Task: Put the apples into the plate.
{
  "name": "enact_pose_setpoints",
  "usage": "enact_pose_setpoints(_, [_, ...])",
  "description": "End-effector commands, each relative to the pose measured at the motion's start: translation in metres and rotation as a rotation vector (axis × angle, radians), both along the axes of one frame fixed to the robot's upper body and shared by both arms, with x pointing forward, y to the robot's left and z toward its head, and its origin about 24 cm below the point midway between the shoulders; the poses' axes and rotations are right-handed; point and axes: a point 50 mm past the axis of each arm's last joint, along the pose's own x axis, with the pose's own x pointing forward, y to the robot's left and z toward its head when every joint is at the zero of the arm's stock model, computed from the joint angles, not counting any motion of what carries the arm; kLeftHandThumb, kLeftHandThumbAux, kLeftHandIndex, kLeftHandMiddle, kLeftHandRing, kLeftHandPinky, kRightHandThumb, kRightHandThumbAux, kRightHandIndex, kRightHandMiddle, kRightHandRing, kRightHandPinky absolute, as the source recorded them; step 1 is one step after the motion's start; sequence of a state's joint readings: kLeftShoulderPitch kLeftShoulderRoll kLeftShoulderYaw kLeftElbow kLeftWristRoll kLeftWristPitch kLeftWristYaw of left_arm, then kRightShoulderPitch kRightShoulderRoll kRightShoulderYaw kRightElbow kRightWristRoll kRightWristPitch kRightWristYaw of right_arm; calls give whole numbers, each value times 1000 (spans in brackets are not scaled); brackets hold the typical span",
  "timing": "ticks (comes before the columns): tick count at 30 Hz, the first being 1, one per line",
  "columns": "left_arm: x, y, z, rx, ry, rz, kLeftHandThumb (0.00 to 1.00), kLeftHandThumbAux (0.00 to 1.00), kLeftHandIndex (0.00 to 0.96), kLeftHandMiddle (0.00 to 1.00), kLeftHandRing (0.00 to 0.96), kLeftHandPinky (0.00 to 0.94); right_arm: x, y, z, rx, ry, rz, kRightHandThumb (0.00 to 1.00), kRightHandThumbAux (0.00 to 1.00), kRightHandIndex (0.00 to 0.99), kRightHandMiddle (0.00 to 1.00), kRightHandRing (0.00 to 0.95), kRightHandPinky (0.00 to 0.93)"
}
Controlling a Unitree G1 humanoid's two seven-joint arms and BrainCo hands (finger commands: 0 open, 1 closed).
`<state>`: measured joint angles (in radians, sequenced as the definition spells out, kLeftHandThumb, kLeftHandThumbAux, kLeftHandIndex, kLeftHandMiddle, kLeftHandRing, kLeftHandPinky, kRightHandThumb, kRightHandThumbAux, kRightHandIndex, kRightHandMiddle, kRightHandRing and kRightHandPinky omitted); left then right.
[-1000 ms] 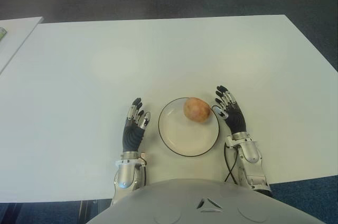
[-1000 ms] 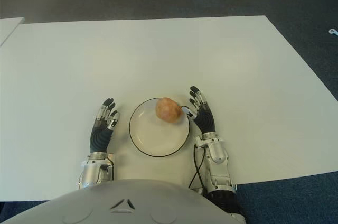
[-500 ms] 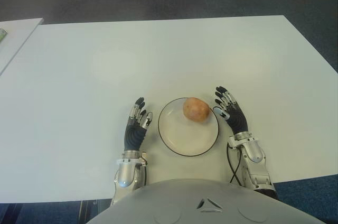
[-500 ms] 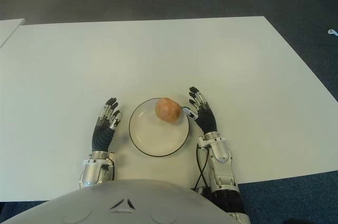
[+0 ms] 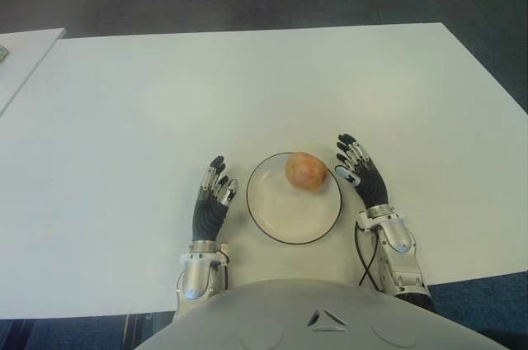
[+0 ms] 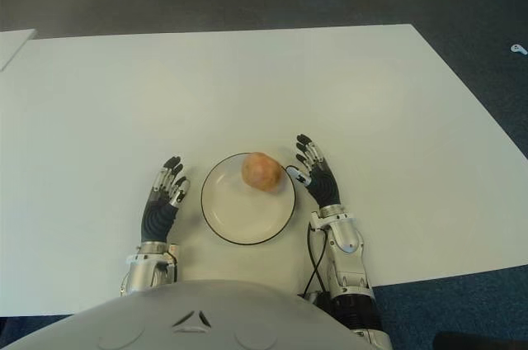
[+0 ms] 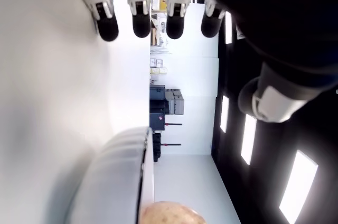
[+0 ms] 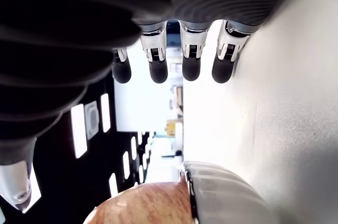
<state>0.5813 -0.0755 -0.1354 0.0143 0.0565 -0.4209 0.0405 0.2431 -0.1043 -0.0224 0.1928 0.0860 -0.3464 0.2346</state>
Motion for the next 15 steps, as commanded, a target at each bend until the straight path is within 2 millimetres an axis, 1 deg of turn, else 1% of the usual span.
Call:
enact_pose_setpoints(1, [-6, 5, -13, 1, 87, 14, 26, 514, 0, 1, 0, 0, -17, -1, -25, 20, 140, -21, 101, 559, 0, 0, 0, 0])
enact_pose_setpoints(8, [-5, 3, -12, 5, 57, 21, 27, 488, 6, 1, 0, 0, -15, 3, -25, 28, 97, -30, 104, 519, 0, 0, 0, 0])
enact_pose_setpoints(15, [-5, 3, -11, 2, 28, 19, 24, 484, 16, 6, 0, 0, -15, 8, -24, 33, 70, -1, 110, 508, 0, 0, 0, 0])
